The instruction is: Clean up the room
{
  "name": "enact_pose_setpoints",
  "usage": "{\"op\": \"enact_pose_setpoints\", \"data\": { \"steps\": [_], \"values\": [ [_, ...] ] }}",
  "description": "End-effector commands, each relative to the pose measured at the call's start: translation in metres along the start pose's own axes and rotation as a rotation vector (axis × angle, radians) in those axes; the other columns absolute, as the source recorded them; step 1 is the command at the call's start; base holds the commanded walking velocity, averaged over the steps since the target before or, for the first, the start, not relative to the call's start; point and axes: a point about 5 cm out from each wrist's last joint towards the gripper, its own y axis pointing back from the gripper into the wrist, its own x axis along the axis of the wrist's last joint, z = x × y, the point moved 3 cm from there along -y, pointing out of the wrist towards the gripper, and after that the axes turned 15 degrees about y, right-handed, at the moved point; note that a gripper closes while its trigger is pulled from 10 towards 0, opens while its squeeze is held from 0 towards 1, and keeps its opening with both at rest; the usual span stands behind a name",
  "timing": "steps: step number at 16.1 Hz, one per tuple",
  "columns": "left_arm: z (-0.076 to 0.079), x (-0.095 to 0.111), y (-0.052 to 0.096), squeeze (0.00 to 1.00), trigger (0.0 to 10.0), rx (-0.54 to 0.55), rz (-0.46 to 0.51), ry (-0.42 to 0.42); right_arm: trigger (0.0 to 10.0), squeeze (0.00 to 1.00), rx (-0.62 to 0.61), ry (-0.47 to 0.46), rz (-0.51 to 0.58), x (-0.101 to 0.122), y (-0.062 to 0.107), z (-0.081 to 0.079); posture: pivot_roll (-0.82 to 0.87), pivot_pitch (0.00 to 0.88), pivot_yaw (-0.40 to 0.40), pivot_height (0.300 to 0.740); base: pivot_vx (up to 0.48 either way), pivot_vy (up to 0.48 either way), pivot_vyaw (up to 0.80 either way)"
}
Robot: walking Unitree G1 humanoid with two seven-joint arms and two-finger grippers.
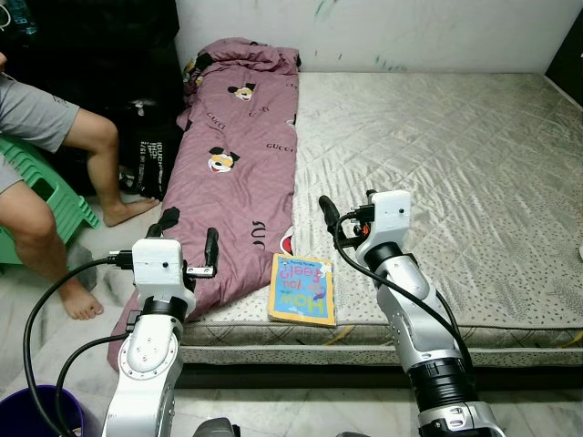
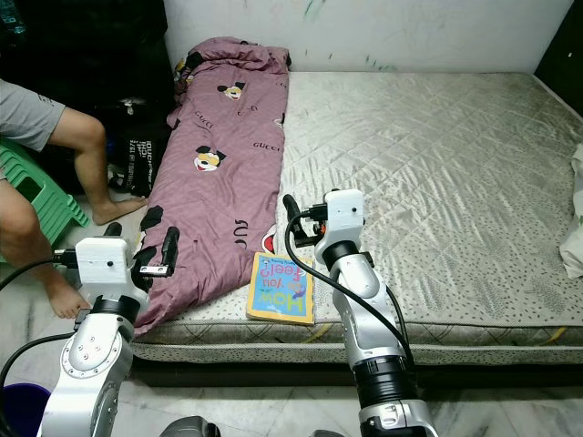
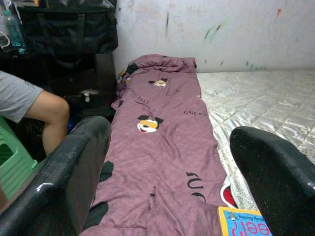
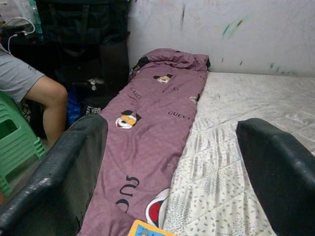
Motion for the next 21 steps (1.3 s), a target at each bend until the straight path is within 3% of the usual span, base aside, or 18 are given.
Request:
{"op": "enact_pose_setpoints", "data": {
  "steps": [1, 11, 21],
  "values": [
    [0.0013, 0.0022, 0.0005, 0.00, 10.0, -0.017, 0.008, -0.004, 10.0, 0.00, -0.004, 0.004, 0.006, 0.0018, -0.0013, 0.0011, -0.06, 0.000, 0.004, 0.740, 0.247, 0.000, 0.00],
    [0.0018, 0.0011, 0.0001, 0.00, 10.0, -0.022, 0.006, -0.006, 10.0, 0.00, -0.006, 0.012, 0.010, 0.0023, -0.0022, 0.0017, -0.06, 0.000, 0.002, 0.740, 0.266, 0.000, 0.00],
    [-0.0026, -0.0022, -0.0002, 0.00, 10.0, 0.020, -0.008, -0.009, 10.0, 0.00, -0.010, 0.017, 0.000, -0.0013, -0.0028, 0.0031, -0.06, 0.000, 0.003, 0.740, 0.000, 0.000, 0.00]
  ]
}}
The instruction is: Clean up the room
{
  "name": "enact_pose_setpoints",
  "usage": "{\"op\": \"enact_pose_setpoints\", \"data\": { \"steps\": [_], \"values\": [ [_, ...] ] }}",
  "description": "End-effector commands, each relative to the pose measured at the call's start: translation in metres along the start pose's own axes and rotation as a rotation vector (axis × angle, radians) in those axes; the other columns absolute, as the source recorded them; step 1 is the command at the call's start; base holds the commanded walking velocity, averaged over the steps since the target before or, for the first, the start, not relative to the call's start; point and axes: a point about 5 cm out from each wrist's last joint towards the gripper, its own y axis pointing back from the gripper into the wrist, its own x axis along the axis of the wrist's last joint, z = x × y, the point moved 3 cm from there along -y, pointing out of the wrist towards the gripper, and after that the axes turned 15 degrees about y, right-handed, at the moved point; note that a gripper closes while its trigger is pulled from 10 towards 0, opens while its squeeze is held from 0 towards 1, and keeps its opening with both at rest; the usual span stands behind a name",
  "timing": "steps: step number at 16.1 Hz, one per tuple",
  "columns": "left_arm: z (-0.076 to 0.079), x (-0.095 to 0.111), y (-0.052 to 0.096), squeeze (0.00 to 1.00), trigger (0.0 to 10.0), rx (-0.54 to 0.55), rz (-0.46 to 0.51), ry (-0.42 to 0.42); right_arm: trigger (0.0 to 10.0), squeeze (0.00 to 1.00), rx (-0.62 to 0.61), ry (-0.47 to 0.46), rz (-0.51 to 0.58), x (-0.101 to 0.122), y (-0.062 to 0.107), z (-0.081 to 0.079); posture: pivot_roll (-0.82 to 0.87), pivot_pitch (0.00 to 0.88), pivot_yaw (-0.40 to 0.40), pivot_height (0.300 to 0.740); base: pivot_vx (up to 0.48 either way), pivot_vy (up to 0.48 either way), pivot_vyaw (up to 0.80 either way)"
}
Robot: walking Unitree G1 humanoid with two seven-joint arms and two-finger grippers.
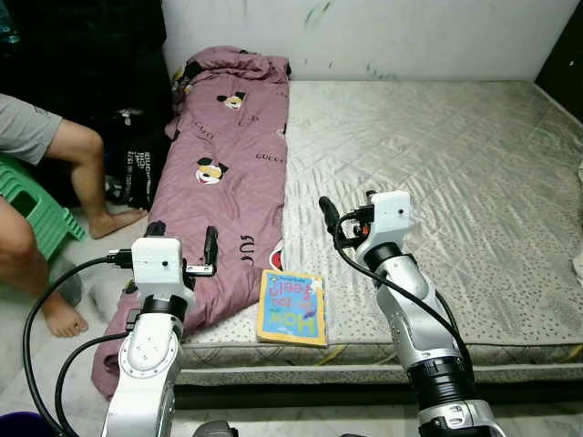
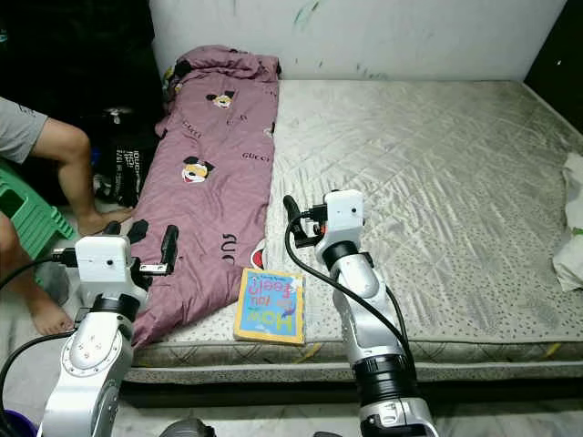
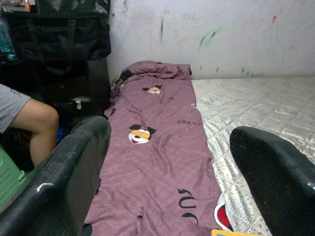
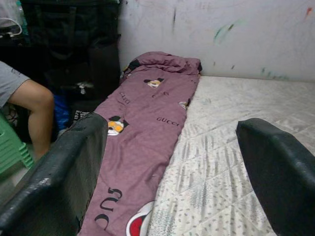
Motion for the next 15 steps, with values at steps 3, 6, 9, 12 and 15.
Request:
{"op": "enact_pose_setpoints", "data": {
  "steps": [3, 6, 9, 12, 15],
  "values": [
    [-0.0002, -0.0018, -0.0004, 0.00, 10.0, 0.000, -0.010, -0.017, 10.0, 0.00, -0.007, 0.012, 0.011, 0.0031, -0.0035, 0.0017, -0.06, 0.000, 0.000, 0.740, 0.000, -0.191, 0.53],
    [-0.0003, -0.0013, -0.0012, 0.00, 10.0, -0.001, -0.008, -0.013, 10.0, 0.00, -0.016, 0.002, 0.010, 0.0032, -0.0040, 0.0030, -0.06, 0.000, 0.002, 0.740, 0.000, -0.319, 0.00],
    [-0.0005, -0.0011, -0.0018, 0.00, 10.0, -0.003, -0.009, -0.015, 10.0, 0.00, -0.019, 0.004, 0.010, 0.0029, -0.0046, 0.0032, -0.07, 0.000, 0.002, 0.740, 0.000, -0.312, 0.00],
    [-0.0005, -0.0009, -0.0020, 0.00, 10.0, -0.004, -0.008, -0.016, 10.0, 0.00, -0.020, 0.005, 0.009, 0.0028, -0.0047, 0.0031, -0.07, 0.000, 0.002, 0.740, 0.000, -0.309, 0.00],
    [-0.0001, -0.0011, -0.0021, 0.00, 10.0, -0.005, -0.008, -0.018, 10.0, 0.00, -0.019, 0.008, 0.011, 0.0025, -0.0050, 0.0030, -0.06, 0.000, 0.003, 0.740, 0.000, -0.307, 0.00]
  ]
}}
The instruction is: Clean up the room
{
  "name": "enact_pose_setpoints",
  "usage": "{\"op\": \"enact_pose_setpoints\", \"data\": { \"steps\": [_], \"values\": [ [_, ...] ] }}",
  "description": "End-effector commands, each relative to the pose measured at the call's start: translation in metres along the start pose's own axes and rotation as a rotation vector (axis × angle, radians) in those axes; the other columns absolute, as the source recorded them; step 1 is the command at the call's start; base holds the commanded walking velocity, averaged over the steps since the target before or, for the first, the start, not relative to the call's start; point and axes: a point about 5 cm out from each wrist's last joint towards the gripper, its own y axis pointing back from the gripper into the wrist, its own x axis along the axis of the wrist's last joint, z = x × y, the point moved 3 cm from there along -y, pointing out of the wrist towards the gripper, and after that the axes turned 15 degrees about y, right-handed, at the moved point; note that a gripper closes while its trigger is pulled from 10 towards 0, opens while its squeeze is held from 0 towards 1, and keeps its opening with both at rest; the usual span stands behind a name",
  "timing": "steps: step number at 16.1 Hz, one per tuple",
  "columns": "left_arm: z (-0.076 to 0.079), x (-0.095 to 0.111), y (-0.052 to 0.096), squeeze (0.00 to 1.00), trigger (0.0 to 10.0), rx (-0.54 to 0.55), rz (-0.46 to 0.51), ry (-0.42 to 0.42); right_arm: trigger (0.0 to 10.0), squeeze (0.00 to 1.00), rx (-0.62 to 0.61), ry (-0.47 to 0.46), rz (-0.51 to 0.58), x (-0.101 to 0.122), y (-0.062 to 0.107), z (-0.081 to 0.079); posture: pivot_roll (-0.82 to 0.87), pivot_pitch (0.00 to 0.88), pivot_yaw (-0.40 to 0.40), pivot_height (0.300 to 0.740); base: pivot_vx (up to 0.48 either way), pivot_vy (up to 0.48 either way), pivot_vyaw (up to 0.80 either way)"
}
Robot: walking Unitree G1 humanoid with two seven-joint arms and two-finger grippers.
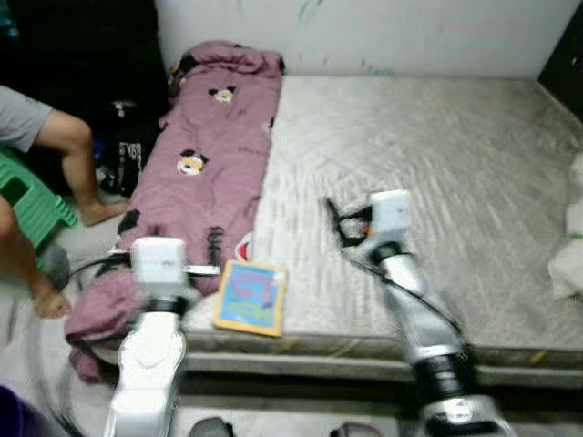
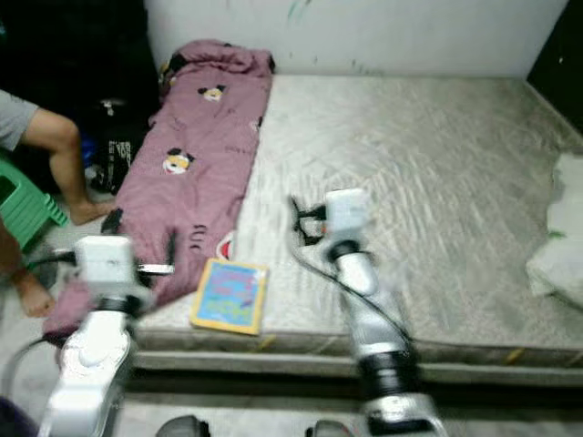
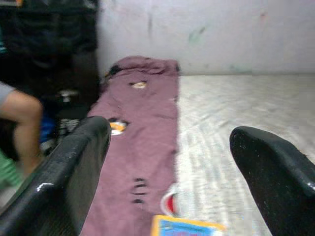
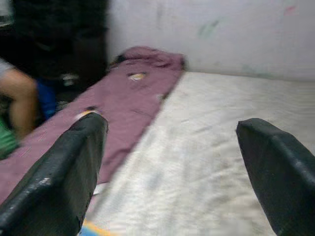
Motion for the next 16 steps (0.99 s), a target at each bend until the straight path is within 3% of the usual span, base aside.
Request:
{"op": "enact_pose_setpoints", "data": {
  "steps": [1, 5, 16],
  "values": [
    [-0.0089, 0.0032, 0.0001, 0.00, 10.0, 0.022, 0.007, -0.029, 10.0, 0.00, 0.023, -0.008, 0.025, 0.0069, -0.0036, -0.0089, -0.06, 0.000, 0.003, 0.740, 0.000, -0.307, 0.00],
    [-0.0087, 0.0031, 0.0001, 0.00, 10.0, 0.023, 0.007, -0.030, 10.0, 0.00, 0.025, -0.007, 0.026, 0.0069, -0.0037, -0.0093, -0.06, 0.000, 0.003, 0.740, 0.000, -0.284, 0.00],
    [-0.0044, 0.0056, 0.0008, 0.00, 10.0, -0.009, 0.026, -0.008, 10.0, 0.00, 0.026, -0.010, 0.030, 0.0072, -0.0039, -0.0096, -0.06, 0.000, 0.000, 0.740, 0.000, 0.000, 0.00]
  ]
}}
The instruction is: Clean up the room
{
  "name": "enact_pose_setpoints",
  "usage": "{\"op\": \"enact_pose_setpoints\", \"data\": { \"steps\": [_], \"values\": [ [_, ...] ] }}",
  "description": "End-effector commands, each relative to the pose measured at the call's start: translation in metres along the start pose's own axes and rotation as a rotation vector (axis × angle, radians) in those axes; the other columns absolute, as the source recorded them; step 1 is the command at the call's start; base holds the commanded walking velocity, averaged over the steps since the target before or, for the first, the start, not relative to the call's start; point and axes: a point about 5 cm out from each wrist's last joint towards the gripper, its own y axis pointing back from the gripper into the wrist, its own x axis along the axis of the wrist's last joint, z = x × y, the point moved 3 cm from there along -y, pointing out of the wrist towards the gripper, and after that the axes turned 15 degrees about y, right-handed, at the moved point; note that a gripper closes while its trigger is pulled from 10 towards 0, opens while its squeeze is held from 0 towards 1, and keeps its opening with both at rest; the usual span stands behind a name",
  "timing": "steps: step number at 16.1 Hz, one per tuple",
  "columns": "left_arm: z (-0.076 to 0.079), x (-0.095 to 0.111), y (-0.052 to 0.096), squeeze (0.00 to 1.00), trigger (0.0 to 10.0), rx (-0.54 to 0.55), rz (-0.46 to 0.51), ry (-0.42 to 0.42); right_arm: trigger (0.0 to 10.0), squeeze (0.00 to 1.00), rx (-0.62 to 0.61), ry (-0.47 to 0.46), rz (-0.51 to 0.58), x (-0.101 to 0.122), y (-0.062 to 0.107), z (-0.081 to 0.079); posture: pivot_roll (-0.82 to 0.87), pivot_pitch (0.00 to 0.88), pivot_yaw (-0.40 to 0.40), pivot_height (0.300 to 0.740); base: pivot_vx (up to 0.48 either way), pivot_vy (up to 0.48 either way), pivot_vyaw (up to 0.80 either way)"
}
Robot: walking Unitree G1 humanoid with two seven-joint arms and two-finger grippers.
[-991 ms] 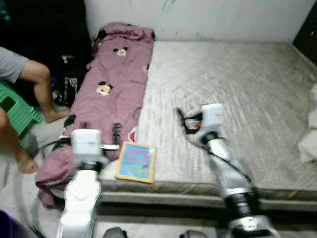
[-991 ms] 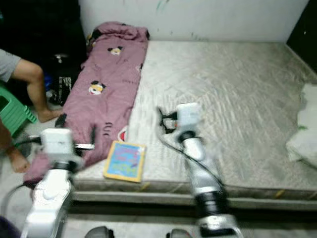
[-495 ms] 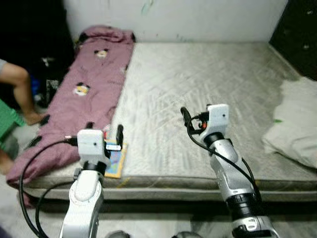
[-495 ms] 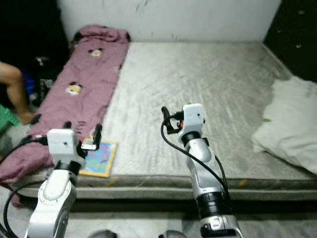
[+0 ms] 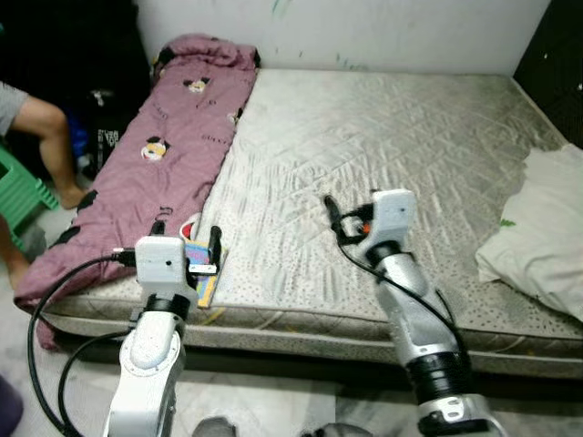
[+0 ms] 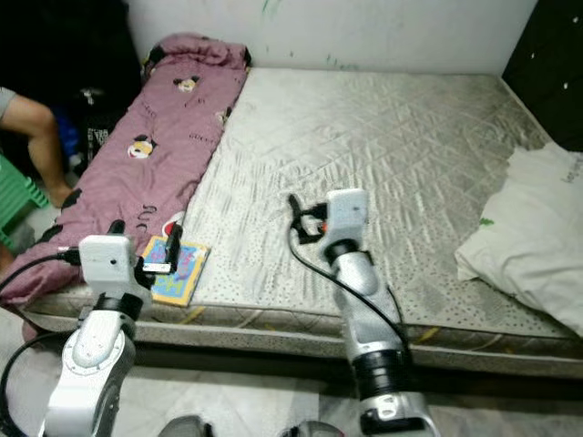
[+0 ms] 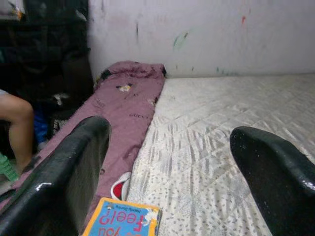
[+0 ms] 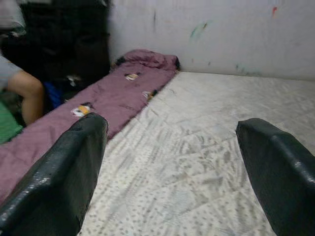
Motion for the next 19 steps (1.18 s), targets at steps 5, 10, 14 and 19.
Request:
{"op": "enact_pose_setpoints", "data": {
  "steps": [5, 10, 14, 19],
  "values": [
    [0.0020, 0.0018, 0.0003, 0.00, 10.0, -0.018, 0.009, 0.005, 10.0, 0.00, -0.005, 0.001, 0.015, 0.0040, -0.0023, 0.0039, -0.06, 0.000, -0.002, 0.740, 0.156, 0.000, 0.00],
    [0.0018, 0.0026, -0.0005, 0.00, 10.0, -0.024, 0.011, 0.005, 10.0, 0.00, -0.009, -0.007, 0.014, 0.0050, -0.0036, 0.0041, -0.06, 0.000, 0.000, 0.740, 0.294, 0.000, 0.00],
    [-0.0016, -0.0008, -0.0011, 0.00, 10.0, -0.002, -0.013, -0.003, 10.0, 0.00, -0.015, -0.010, 0.009, 0.0040, -0.0034, 0.0044, -0.07, 0.000, 0.004, 0.740, 0.154, 0.000, -0.19],
    [-0.0028, -0.0022, -0.0010, 0.00, 10.0, 0.007, -0.024, -0.014, 10.0, 0.00, -0.016, -0.010, 0.004, 0.0030, -0.0031, 0.0043, -0.06, 0.000, 0.003, 0.740, 0.000, 0.000, 0.00]
  ]
}}
